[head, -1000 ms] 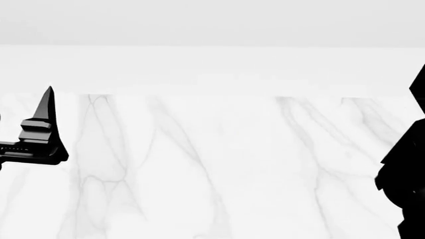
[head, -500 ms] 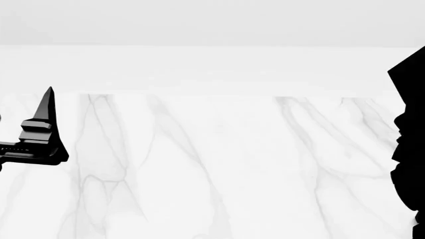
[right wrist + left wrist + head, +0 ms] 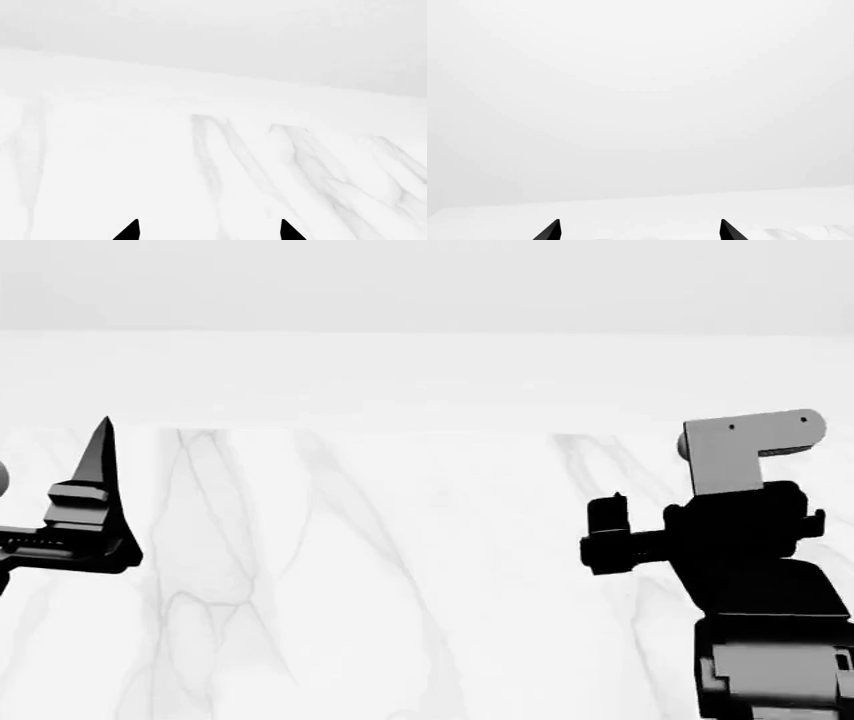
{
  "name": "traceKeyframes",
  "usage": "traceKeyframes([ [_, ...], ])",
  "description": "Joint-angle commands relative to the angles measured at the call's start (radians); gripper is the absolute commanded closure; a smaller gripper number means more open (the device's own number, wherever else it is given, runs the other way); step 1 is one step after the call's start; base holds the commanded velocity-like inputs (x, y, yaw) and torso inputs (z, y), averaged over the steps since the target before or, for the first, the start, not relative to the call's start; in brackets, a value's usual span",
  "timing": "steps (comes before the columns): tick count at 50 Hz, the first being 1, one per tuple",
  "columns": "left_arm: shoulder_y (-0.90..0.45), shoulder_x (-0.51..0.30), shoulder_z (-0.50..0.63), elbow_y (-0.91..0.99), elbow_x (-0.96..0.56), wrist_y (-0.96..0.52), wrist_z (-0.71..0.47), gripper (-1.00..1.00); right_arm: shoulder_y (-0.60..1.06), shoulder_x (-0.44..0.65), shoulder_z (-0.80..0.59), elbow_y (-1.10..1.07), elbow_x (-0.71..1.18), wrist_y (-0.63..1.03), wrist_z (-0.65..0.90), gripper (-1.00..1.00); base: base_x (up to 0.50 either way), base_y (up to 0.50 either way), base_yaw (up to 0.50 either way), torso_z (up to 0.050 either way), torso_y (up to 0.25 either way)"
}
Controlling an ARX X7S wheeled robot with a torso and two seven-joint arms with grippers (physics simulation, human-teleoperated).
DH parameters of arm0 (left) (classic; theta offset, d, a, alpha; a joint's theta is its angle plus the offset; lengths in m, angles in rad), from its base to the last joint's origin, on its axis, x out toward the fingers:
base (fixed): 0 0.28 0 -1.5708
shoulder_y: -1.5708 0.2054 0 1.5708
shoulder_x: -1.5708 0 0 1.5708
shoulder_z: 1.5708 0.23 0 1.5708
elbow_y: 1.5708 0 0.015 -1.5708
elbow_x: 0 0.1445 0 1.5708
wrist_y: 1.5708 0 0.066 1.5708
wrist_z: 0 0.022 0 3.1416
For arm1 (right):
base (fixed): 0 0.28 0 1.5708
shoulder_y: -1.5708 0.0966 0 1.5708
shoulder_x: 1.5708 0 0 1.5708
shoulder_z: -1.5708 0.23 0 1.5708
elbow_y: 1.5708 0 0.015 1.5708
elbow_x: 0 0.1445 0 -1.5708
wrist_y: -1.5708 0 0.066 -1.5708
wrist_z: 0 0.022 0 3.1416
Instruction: Pick up the book on the left and place it on top of the shelf.
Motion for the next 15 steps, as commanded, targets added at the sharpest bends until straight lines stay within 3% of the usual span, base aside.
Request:
traceKeyframes([
  [1, 0.000, 0.011, -0.009, -0.017, 0.022, 0.016, 0.000, -1.00, -0.316, -0.091, 0.182, -1.027, -0.038, 0.429, 0.019, -1.00, 0.00, 0.00, 0.00, 0.000, 0.010],
  [15, -0.002, 0.009, -0.002, -0.019, 0.020, 0.019, -0.004, -1.00, -0.442, -0.103, 0.149, -1.178, -0.040, 0.409, 0.041, -1.00, 0.00, 0.00, 0.00, 0.000, 0.000],
])
